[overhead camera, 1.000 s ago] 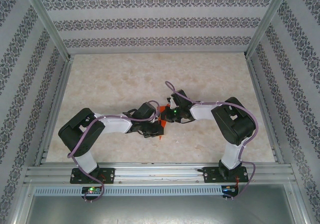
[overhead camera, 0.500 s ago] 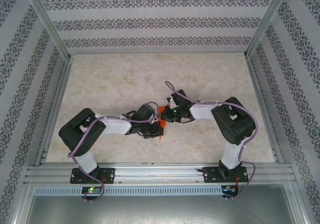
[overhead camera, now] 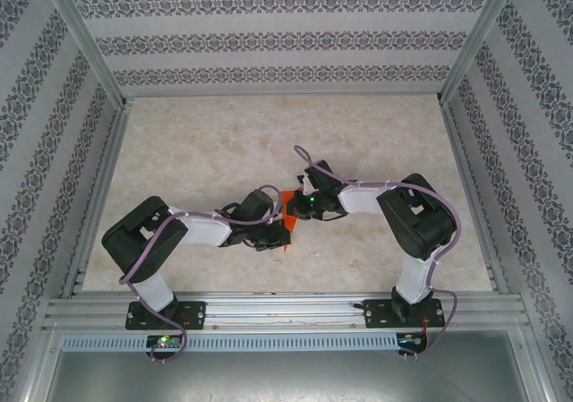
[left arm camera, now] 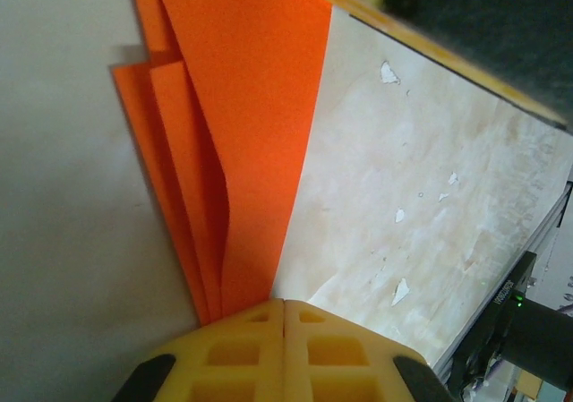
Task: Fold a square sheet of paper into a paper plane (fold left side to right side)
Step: Fold the wing for the fifth time at the center of the table.
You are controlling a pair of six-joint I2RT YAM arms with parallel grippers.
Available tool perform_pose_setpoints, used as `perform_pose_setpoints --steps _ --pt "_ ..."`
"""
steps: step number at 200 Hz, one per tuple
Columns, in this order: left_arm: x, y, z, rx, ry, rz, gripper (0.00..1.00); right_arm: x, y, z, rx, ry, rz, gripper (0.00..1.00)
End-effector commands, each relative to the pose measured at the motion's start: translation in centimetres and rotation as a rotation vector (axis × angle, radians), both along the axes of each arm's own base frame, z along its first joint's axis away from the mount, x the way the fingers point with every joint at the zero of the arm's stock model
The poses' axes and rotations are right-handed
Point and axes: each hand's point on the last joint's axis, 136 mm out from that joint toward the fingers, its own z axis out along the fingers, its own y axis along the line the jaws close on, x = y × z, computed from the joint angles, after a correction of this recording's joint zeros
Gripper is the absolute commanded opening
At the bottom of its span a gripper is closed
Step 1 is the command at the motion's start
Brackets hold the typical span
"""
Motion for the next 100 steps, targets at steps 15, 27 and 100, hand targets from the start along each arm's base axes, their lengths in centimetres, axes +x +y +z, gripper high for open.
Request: perform_pose_setpoints --steps 15,27,100 --pt "-0.6 0.4 0.6 0.021 0.022 -0.007 0.08 -4.8 -4.5 -6.9 -0.261 0.183 -0.003 0.0" --pt "-0.4 0.1 1.3 0.013 0.009 -0.016 0.09 -4.9 -4.4 -6.9 -0.261 0.184 -0.003 0.0" --pt "-1.5 -0.6 2.1 -0.028 0.038 -0.06 0.07 -5.0 -4.5 -7.1 -0.266 0.189 -0.003 0.0"
